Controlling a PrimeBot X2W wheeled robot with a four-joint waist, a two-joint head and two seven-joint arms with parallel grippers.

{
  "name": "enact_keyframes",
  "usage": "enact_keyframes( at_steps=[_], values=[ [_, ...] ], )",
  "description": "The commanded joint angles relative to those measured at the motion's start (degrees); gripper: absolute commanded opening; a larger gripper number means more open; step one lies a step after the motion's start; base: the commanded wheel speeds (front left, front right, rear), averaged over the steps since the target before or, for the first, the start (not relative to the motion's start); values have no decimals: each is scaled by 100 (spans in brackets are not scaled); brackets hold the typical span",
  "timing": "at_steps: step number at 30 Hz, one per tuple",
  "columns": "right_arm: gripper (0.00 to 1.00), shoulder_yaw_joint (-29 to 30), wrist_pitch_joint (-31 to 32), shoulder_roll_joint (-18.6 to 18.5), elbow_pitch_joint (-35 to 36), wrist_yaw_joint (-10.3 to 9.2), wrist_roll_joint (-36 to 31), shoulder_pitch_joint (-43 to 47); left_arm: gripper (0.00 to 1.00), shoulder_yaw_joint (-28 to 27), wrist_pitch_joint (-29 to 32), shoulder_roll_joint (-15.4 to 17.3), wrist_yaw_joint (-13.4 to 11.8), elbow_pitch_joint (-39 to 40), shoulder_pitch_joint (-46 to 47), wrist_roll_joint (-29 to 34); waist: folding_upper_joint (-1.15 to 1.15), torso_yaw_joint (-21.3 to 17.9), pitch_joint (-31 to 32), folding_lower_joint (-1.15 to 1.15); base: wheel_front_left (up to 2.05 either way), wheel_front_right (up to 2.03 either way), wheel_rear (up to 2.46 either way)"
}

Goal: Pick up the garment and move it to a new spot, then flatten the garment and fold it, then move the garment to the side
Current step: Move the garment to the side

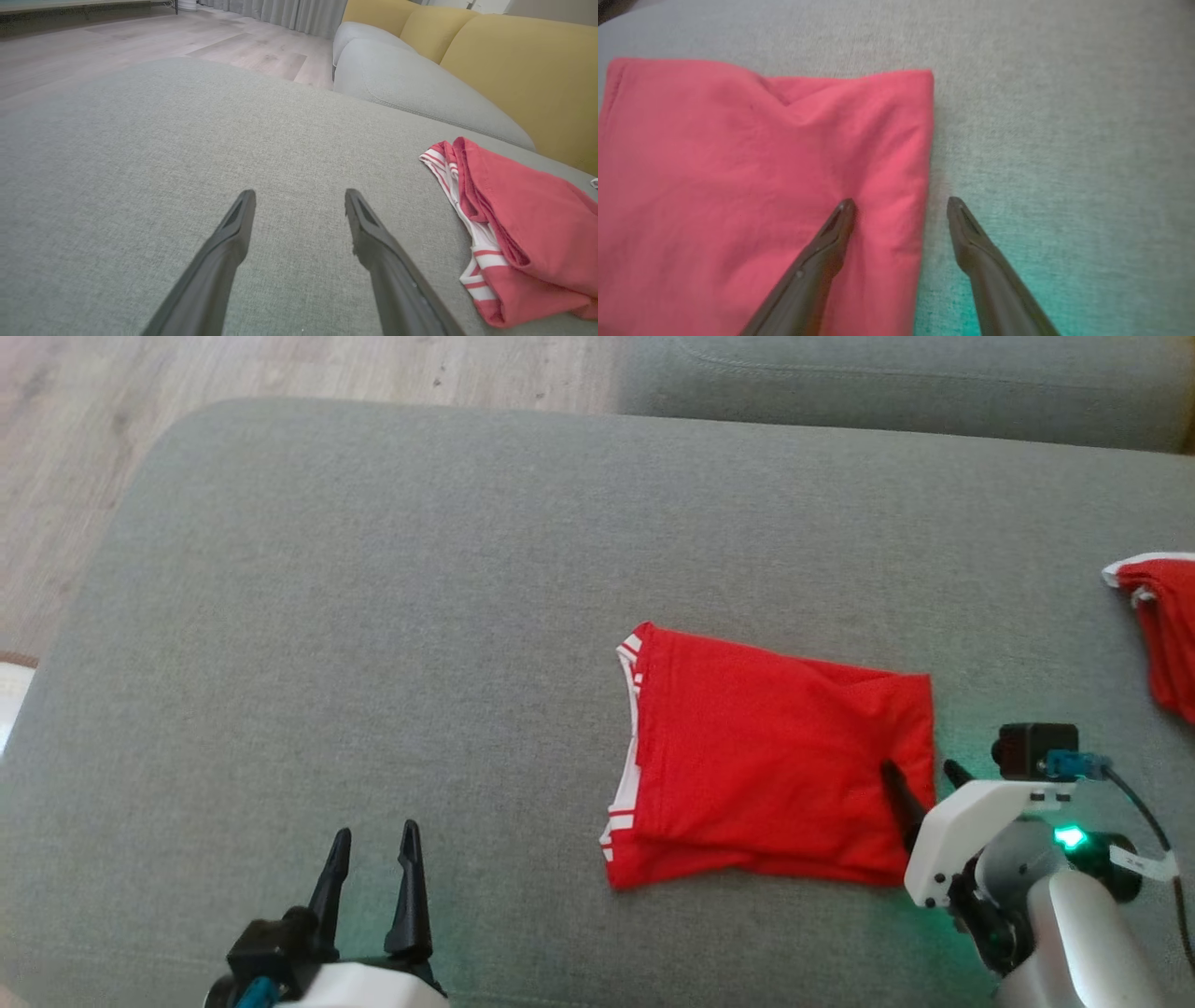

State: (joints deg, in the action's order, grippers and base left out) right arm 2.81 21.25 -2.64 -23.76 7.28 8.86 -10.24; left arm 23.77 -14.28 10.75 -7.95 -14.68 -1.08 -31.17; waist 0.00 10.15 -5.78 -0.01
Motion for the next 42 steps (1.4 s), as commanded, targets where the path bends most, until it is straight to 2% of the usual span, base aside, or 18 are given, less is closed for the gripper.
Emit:
enact_keyframes(
  at_steps=[1,4,5,6,7,8,9,10,15,19,25,26,32,37,42],
  values=[
    [100,-112,63,-24,122,21,23,-241,100,-246,-69,-3,49,109,265,53,0,50,-35,1,0,0,0],
    [100,-149,163,-24,13,21,133,-271,100,-298,-70,-34,79,100,263,95,0,71,-65,1,0,0,0],
    [84,-170,183,-24,-27,21,178,-290,100,-315,-70,-45,83,106,257,113,0,67,-74,1,0,0,0],
    [61,-189,203,-24,-77,21,208,-314,100,-331,-70,-51,90,104,252,131,0,56,-85,1,0,0,0],
    [45,-215,217,-24,-126,21,212,-344,100,-339,-71,-55,103,98,252,152,0,38,-103,1,0,0,0],
    [33,-246,220,-24,-170,21,222,-381,100,-335,-71,-65,120,94,260,173,0,17,-128,1,0,0,0],
    [7,-278,219,-24,-215,21,261,-424,100,-328,-71,-80,138,93,273,194,0,-7,-156,1,0,0,0],
    [0,-308,210,-24,-253,21,302,-475,100,-317,-71,-96,146,101,285,215,0,-37,-191,1,0,0,0],
    [0,-317,-5,-24,-284,21,254,-772,100,-290,-71,-142,164,167,367,323,0,-223,-370,1,0,0,0],
    [0,-261,-216,-24,-182,21,118,-1096,100,-242,-71,-176,200,215,469,418,0,-575,-549,1,0,0,0],
    [0,-10,-365,-29,234,21,-184,-1387,100,-257,-72,-150,206,270,655,508,0,-1328,-802,1,0,0,0],
    [0,86,-367,-51,426,21,-257,-1434,100,-278,-71,-111,209,287,723,523,0,-1598,-889,1,0,0,0],
    [0,322,-296,-178,941,21,-243,-1528,100,-251,6,-1,223,380,970,608,0,-2244,-1154,1,0,0,0],
    [0,573,-274,-251,1192,21,-197,-1537,100,-173,82,17,252,416,1156,659,0,-2421,-1280,1,0,0,0],
    [0,504,-265,-261,1375,21,-142,-1615,100,-156,95,42,247,388,1182,652,0,-2380,-1289,1,0,0,0]
  ],
)
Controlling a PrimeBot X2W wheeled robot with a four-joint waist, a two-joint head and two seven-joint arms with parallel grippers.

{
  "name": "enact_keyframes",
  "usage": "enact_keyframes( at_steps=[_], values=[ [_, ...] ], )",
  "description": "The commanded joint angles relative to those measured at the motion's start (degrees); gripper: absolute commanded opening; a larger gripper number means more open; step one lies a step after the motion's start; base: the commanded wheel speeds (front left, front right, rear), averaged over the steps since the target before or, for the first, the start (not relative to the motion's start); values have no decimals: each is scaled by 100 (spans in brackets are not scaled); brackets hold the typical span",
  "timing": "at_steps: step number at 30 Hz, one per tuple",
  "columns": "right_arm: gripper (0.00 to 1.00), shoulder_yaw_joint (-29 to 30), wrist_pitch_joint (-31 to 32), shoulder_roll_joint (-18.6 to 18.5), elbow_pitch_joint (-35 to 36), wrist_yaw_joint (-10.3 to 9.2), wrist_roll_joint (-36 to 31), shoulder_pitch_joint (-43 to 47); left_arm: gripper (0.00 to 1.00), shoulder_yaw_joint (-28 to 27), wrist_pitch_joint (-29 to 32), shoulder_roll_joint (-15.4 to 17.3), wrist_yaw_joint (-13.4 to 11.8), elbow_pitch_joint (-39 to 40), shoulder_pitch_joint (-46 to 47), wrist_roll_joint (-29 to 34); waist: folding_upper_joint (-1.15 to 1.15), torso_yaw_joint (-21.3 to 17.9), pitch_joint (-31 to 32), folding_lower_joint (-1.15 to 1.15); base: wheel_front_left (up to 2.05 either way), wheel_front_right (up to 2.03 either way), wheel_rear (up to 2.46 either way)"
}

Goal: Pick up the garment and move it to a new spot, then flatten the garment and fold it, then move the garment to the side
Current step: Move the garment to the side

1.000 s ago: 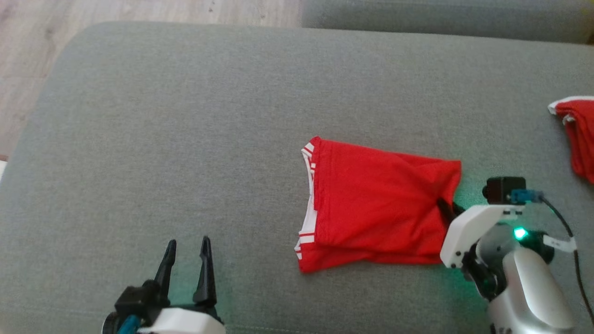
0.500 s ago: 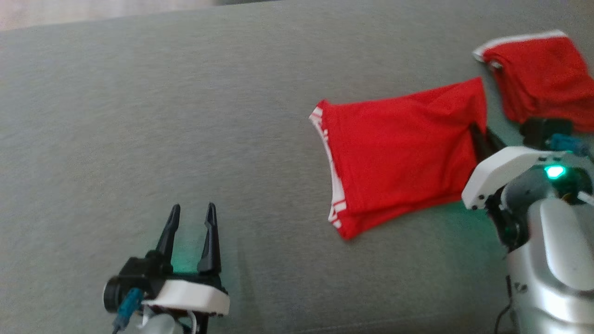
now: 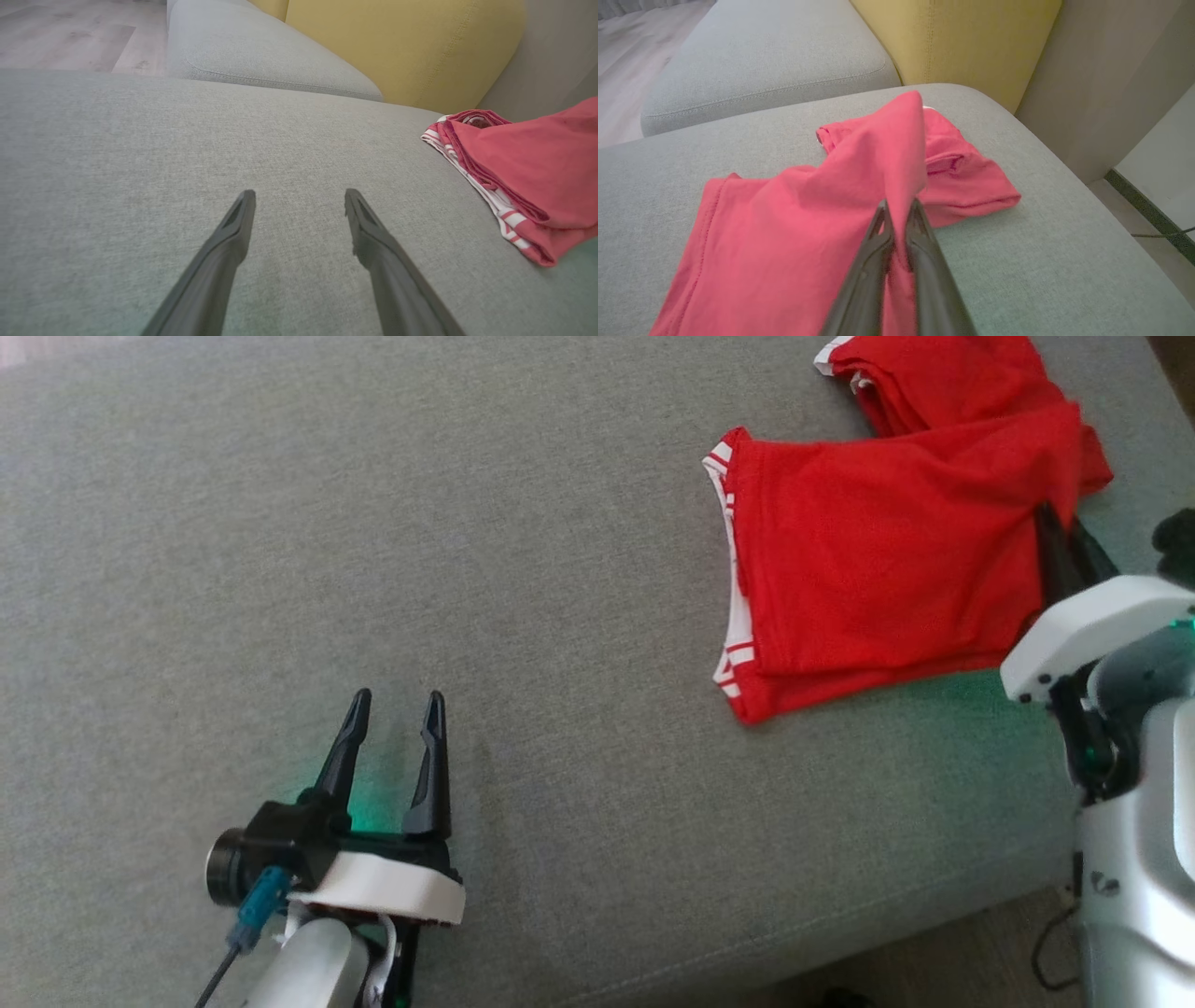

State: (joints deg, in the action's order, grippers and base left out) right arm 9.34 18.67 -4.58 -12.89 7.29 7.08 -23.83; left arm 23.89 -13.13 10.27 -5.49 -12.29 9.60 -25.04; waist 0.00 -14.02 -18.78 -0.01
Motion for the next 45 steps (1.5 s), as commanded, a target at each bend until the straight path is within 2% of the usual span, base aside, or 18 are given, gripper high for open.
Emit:
enact_keyframes(
  at_steps=[1,8,15,16,25,33,34,35,40,45],
  values=[
    [0,-195,3,-81,316,20,43,-295,100,-174,-22,92,0,137,115,30,0,70,21,1,0,0,0],
    [0,-451,234,-355,345,20,-9,-861,100,-193,-69,38,-8,85,120,-22,0,397,118,1,0,0,0],
    [0,-318,618,-957,90,20,-128,-1468,100,-135,-116,-78,38,8,61,-62,0,789,201,1,0,0,0],
    [0,-318,618,-957,90,20,-128,-1468,100,-135,-116,-78,38,8,61,-62,0,789,201,1,0,0,0],
    [0,233,1040,-1935,-230,20,-305,-1740,100,-115,-158,-156,86,-70,95,-24,0,1244,73,1,0,0,0],
    [0,1026,963,-2338,-779,20,-678,-1819,100,26,-126,-134,100,-33,142,72,0,1564,-177,1,0,0,0],
    [34,1127,858,-2357,-852,20,-807,-1830,100,32,-115,-123,91,-19,151,81,0,1589,-200,1,0,0,0],
    [100,1178,716,-2379,-911,20,-955,-1831,100,36,-105,-111,84,-3,160,88,0,1609,-220,1,0,0,0],
    [100,1494,107,-2120,-1258,20,-1332,-1886,100,39,-68,-52,61,57,166,88,0,1639,-248,1,0,0,0],
    [100,1297,-253,-1866,-1485,20,-1406,-1949,100,21,-27,-7,1,118,154,81,0,1546,-219,1,0,0,0]
  ],
)
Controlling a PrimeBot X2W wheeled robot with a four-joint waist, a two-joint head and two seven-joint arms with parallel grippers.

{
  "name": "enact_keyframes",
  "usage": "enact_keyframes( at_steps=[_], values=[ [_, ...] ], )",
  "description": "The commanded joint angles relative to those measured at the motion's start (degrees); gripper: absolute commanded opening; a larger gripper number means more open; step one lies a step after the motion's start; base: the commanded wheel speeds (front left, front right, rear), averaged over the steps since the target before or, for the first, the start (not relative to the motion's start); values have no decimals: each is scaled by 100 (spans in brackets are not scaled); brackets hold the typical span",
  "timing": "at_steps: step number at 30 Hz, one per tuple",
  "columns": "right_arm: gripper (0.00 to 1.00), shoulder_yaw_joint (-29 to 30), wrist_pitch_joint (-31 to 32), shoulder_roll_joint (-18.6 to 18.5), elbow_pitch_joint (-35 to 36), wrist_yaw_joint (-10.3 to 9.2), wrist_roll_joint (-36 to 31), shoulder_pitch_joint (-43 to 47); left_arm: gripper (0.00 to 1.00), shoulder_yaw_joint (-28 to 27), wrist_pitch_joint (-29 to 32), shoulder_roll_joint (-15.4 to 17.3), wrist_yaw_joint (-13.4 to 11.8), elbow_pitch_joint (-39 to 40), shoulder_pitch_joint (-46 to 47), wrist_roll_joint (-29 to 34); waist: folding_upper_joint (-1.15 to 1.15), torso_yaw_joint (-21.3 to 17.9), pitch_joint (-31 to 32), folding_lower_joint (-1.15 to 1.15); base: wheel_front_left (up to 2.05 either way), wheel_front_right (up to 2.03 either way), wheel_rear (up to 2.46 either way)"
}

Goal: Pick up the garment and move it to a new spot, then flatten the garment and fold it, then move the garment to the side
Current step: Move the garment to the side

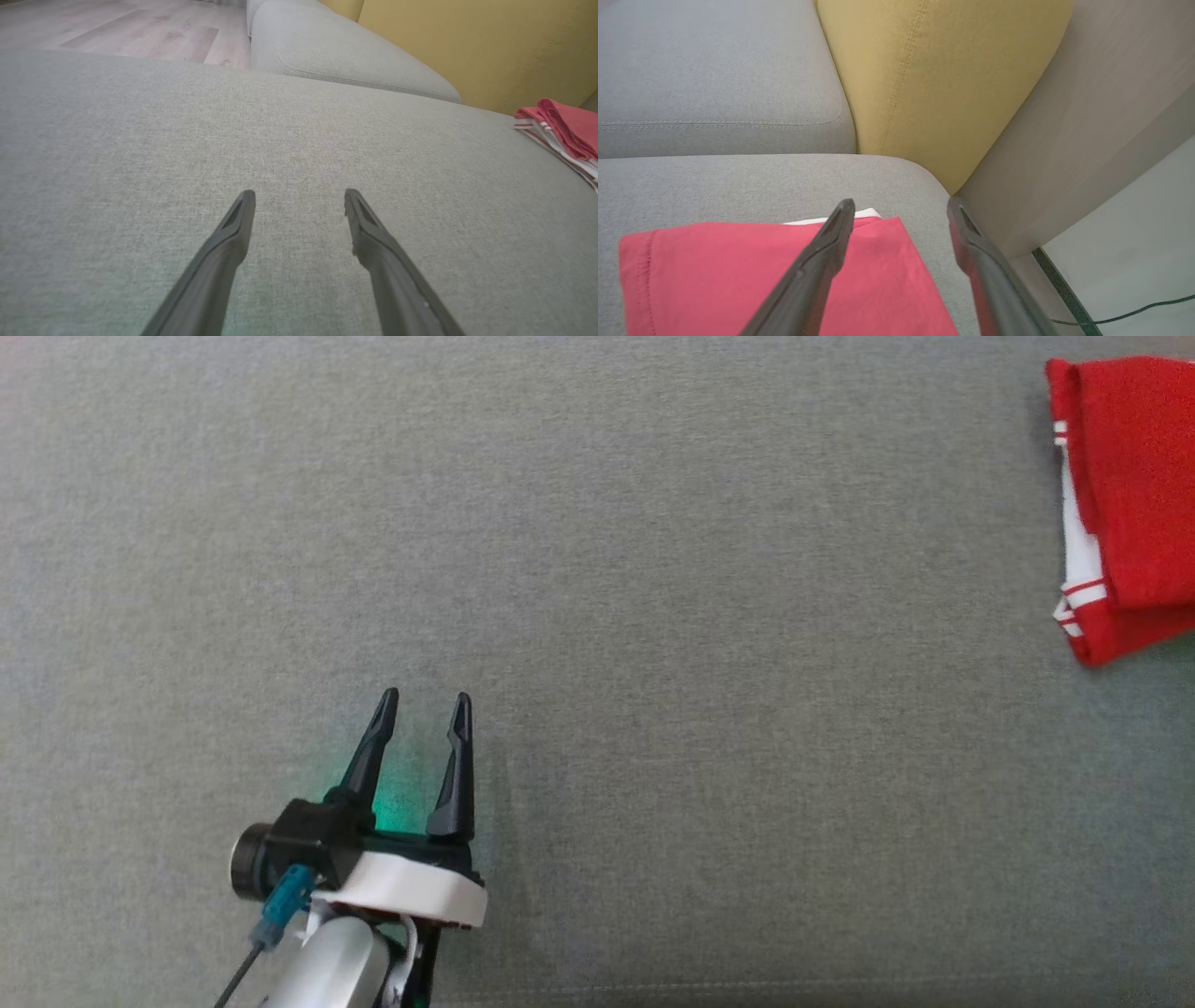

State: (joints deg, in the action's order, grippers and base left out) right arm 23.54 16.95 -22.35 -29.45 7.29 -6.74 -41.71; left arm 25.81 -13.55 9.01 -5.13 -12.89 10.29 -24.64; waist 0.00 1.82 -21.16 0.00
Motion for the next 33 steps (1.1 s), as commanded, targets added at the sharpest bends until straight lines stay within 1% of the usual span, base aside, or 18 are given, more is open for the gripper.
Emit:
enact_keyframes(
  at_steps=[1,6,11,15,16,19,23,25,27,29,30,33],
  values=[
    [100,-206,-128,-57,155,20,-8,-184,100,-180,21,131,-46,192,84,35,0,-63,30,0,0,0,0],
    [100,-698,-326,91,230,20,168,-284,100,-238,38,196,-88,237,74,-1,0,-194,158,0,0,0,0],
    [100,-1234,-565,286,446,20,413,-199,100,-348,16,252,-135,225,42,-70,0,-262,471,0,0,0,0],
    [100,-1587,-800,573,602,20,626,23,100,-495,-15,270,-184,191,-46,-192,0,-264,818,0,0,0,0],
    [100,-1587,-800,573,602,20,626,23,100,-495,-15,270,-184,191,-46,-192,0,-264,818,0,0,0,0],
    [100,-1750,-991,907,706,20,779,287,100,-628,-34,301,-238,112,-159,-288,0,-235,1111,0,0,0,0],
    [100,-2018,-1378,1335,943,20,662,799,100,-761,-57,343,-306,55,-386,-387,0,-201,1442,0,0,0,0],
    [100,-2101,-1519,1618,1090,20,677,1146,100,-821,-67,349,-350,43,-507,-428,0,-179,1580,0,0,0,0],
    [100,-2208,-1652,1776,1227,20,674,1517,100,-840,-73,350,-394,48,-621,-443,0,-140,1700,0,0,0,0],
    [100,-2272,-1756,1886,1384,20,727,1928,100,-855,-77,333,-417,46,-715,-479,0,-95,1807,0,0,0,0],
    [100,-2329,-1842,1931,1536,20,746,2347,100,-863,-43,290,-417,45,-819,-569,0,-44,1901,0,0,0,0],
    [100,-2516,-1947,1943,1727,20,1158,2974,100,-854,-3,263,-413,56,-929,-648,0,51,2036,0,0,0,0]
  ],
)
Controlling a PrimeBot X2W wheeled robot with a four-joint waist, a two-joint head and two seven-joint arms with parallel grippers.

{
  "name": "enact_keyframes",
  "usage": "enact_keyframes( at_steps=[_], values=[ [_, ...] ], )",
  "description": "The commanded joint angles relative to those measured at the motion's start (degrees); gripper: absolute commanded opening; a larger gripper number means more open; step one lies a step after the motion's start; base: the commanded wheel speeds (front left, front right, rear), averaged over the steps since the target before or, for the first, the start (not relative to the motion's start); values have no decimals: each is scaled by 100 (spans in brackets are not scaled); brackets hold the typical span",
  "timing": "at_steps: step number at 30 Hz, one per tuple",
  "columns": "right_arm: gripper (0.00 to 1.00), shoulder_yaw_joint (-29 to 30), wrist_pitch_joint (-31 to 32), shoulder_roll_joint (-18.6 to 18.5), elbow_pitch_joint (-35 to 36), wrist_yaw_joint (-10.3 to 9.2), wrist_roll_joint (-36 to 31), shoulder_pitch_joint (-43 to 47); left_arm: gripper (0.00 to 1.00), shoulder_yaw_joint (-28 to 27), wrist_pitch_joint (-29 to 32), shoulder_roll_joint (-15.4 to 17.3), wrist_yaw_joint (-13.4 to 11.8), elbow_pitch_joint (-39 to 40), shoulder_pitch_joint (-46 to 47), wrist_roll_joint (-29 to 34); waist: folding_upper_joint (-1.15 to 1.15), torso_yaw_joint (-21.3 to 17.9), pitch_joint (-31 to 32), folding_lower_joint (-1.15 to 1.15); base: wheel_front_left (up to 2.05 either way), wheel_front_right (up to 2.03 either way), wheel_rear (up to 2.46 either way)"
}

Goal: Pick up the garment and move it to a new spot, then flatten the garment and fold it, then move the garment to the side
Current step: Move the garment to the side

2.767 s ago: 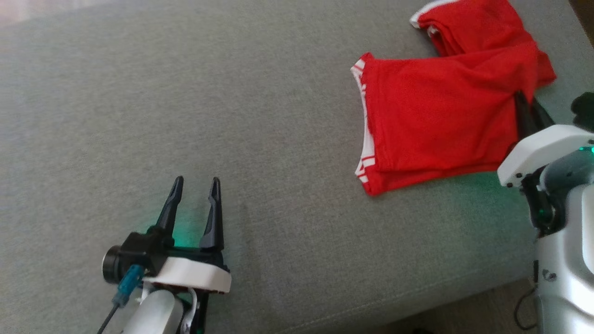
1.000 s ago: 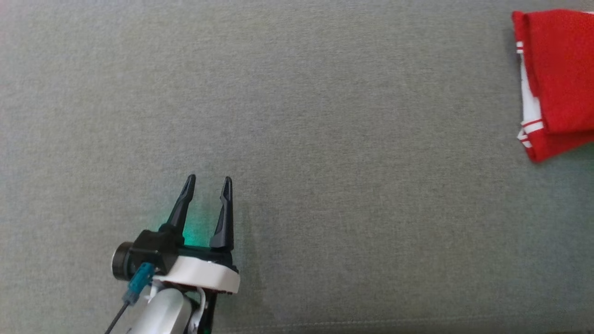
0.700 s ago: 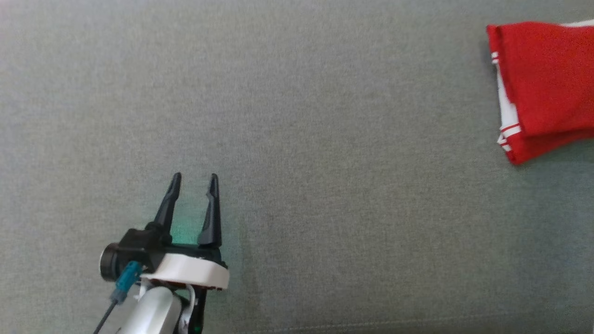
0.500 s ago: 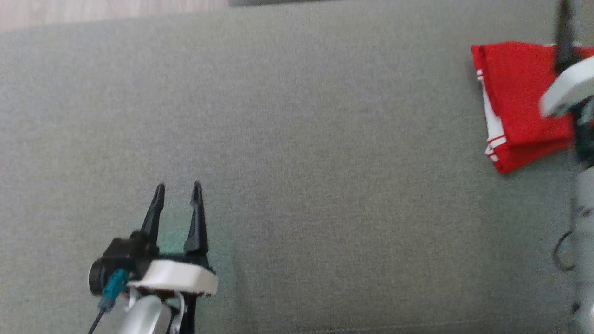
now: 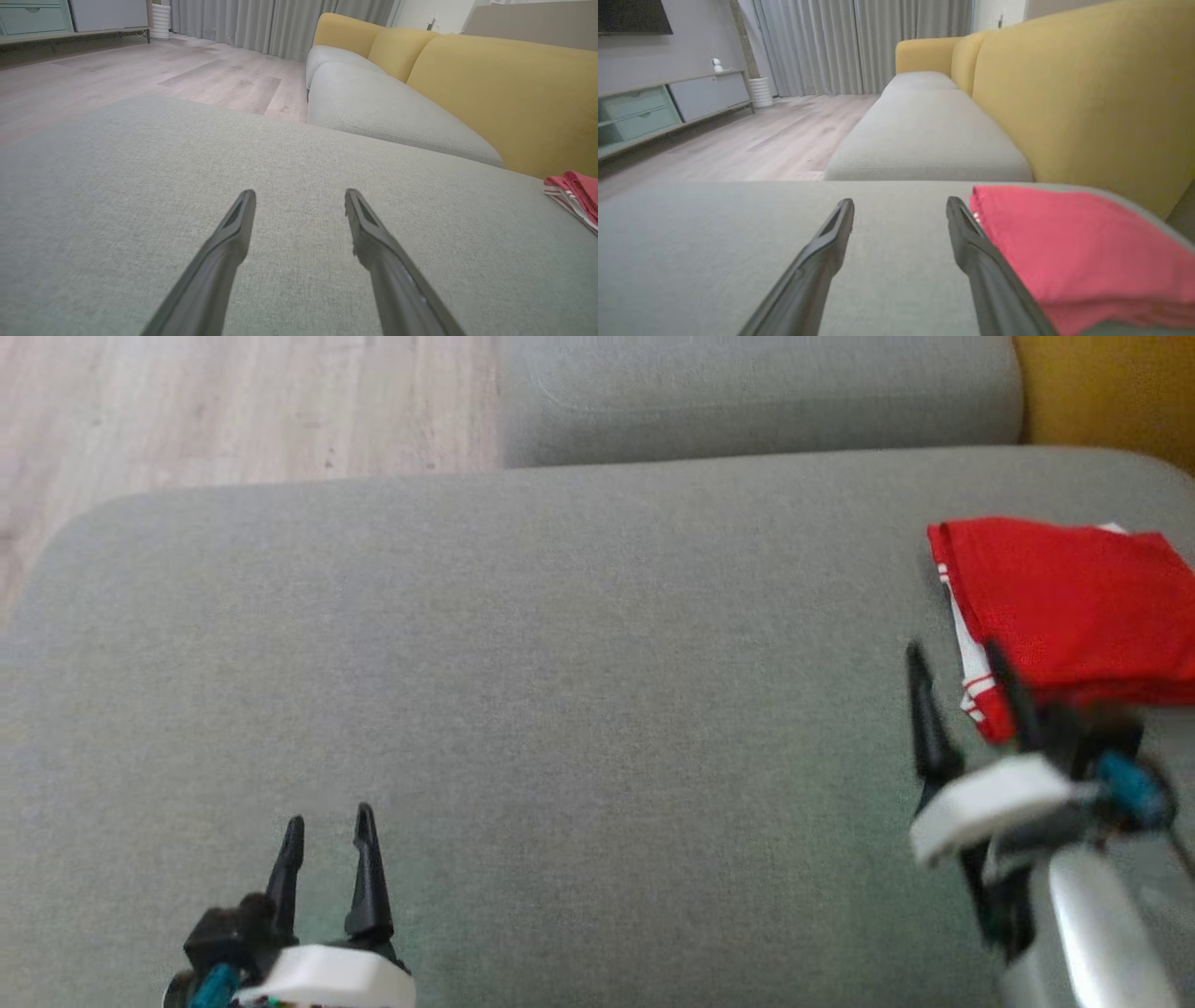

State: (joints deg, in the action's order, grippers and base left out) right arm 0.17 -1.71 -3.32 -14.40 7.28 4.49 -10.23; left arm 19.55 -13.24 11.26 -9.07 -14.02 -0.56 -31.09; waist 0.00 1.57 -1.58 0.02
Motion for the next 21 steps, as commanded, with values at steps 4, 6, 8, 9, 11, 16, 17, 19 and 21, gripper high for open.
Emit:
enact_keyframes(
  at_steps=[4,6,8,9,11,16,17,19,21],
  values=[
    [100,-318,-202,43,499,21,246,513,100,-210,-19,43,-54,221,-9,-32,0,130,209,-2,0,0,0],
    [100,-319,-245,43,630,21,301,764,100,-197,-21,45,-65,257,-96,-42,0,144,251,-2,0,0,0],
    [100,-319,-287,43,716,21,351,958,100,-172,-9,45,-61,293,-176,-60,0,155,283,-2,0,0,0],
    [100,-314,-309,43,744,21,386,1038,100,-154,-2,48,-59,313,-211,-60,0,159,296,-2,0,0,0],
    [100,-315,-356,44,779,21,428,1164,100,-125,11,47,-49,353,-267,-73,0,162,319,-2,0,0,0],
    [100,-304,-451,44,816,21,414,1361,100,-48,40,62,0,435,-342,-88,0,153,331,-2,0,0,0],
    [100,-303,-454,44,817,21,407,1379,100,-37,45,66,-3,438,-346,-84,0,147,326,-2,0,0,0],
    [100,-297,-463,44,823,21,400,1394,100,-20,62,73,7,430,-339,-90,0,141,312,-2,0,0,0],
    [100,-305,-465,44,825,21,410,1396,100,-10,71,77,7,423,-326,-94,0,134,303,-2,0,0,0]
  ],
)
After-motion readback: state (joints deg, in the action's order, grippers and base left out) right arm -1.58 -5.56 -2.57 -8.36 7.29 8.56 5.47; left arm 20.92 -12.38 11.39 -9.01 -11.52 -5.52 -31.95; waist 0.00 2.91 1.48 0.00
